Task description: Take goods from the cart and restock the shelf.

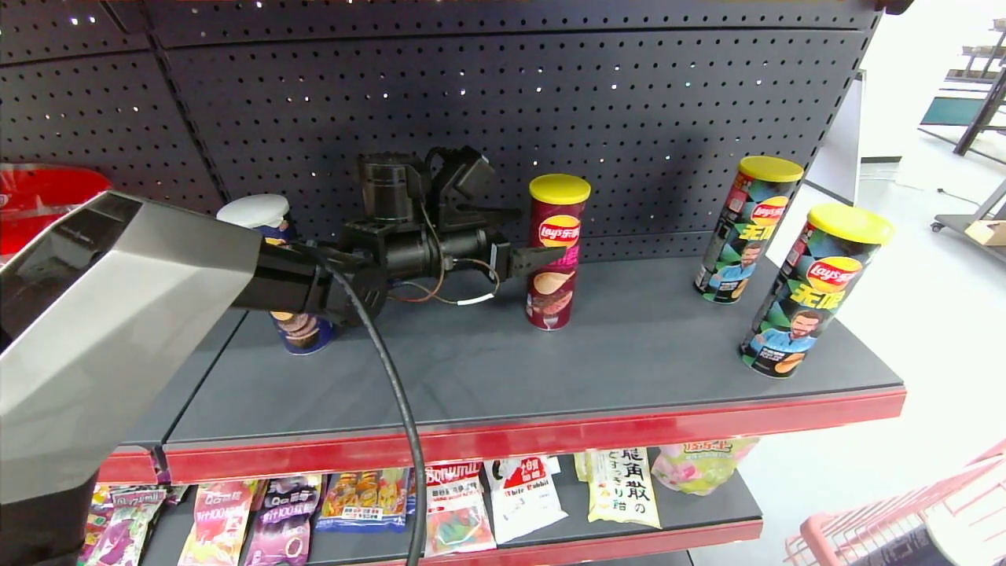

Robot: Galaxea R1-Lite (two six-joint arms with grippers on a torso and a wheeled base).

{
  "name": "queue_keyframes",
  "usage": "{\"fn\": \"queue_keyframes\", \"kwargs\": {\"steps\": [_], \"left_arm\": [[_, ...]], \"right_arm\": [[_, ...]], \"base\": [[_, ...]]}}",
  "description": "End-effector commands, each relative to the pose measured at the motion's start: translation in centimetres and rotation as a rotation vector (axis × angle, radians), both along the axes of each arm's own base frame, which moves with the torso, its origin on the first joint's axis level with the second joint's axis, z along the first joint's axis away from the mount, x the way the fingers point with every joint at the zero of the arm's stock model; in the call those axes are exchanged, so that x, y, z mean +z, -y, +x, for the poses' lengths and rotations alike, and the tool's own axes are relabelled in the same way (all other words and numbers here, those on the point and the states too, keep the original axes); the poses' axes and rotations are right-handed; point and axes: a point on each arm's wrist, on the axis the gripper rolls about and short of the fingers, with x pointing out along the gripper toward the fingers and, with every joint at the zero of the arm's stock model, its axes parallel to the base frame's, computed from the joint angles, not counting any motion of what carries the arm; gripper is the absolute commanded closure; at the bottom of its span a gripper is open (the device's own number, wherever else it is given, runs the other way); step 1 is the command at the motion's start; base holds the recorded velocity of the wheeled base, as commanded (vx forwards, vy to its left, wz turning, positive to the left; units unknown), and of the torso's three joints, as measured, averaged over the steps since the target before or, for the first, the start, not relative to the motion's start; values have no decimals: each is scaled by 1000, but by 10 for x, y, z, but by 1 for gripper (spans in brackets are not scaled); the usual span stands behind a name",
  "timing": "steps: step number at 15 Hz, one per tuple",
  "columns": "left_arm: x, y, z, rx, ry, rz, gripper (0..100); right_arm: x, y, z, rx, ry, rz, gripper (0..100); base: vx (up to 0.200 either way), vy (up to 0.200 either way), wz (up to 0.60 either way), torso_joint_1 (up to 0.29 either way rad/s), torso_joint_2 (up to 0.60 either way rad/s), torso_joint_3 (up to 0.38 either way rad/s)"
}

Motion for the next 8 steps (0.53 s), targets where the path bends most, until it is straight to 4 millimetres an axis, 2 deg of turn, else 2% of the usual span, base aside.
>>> {"fn": "queue_keyframes", "kwargs": {"steps": [1,5,8], "left_arm": [[-5,4,7,-1,-1,0,0],[-9,7,10,-6,-13,4,0],[-8,11,20,-3,-2,-1,0]], "right_arm": [[0,0,0,1,3,0,100],[0,0,0,1,0,0,100],[0,0,0,1,-1,0,100]], "base": [[0,0,0,0,0,0],[0,0,0,0,0,0],[0,0,0,0,0,0]]}}
